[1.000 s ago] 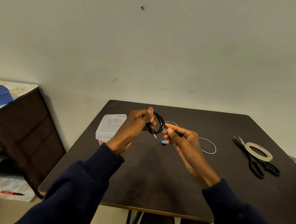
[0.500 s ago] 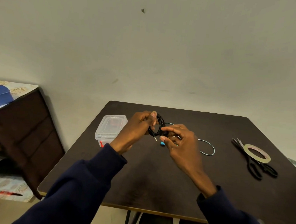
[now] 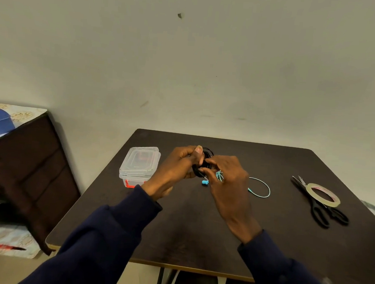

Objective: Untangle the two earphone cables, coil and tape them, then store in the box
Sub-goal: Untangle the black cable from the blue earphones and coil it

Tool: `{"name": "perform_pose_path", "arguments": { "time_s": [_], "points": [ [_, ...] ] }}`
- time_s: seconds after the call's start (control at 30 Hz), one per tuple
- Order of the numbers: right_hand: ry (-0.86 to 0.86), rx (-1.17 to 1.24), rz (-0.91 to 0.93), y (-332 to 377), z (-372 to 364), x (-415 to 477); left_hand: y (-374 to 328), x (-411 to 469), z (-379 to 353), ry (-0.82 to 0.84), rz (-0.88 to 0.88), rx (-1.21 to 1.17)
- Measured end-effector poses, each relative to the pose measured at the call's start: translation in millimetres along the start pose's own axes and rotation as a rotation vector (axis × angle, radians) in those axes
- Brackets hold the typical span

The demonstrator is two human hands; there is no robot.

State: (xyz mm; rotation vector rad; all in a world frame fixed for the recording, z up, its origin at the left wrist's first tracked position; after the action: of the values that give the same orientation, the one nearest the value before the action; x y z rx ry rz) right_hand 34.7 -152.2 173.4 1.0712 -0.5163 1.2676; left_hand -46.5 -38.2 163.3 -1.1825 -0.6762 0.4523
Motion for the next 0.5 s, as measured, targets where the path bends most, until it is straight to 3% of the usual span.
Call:
{"name": "perform_pose_path", "arguments": {
  "time_s": [0.13, 0.37, 0.5],
  "points": [
    [0.033, -0.112, 0.147, 4.6, -3.4, -2.2, 2.3, 0.1, 0.9, 0.02, 0.046, -0.133],
    [0.171, -0.067, 0.108, -6.5, -19.6, -3.5, 4.3, -0.5, -0.5, 0.05, 0.106, -0.256],
    [0.088, 0.277, -0.096, -24.6, -9.8, 2.8, 4.5, -2.4, -1.3, 0.075, 0.128, -0.324]
  ]
}}
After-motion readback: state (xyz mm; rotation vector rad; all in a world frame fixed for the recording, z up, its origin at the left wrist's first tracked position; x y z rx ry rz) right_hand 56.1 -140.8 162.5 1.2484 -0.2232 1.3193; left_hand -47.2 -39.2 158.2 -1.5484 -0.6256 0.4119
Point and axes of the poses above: each hand's wrist, its own x-axis towards the middle knuckle, its own z-axis out of the back of the hand, y = z × x, the point moved 7 cm from there along x, towards the middle knuckle, and after that the axes turned 3 degrees about -z, right-handed, at the moved point
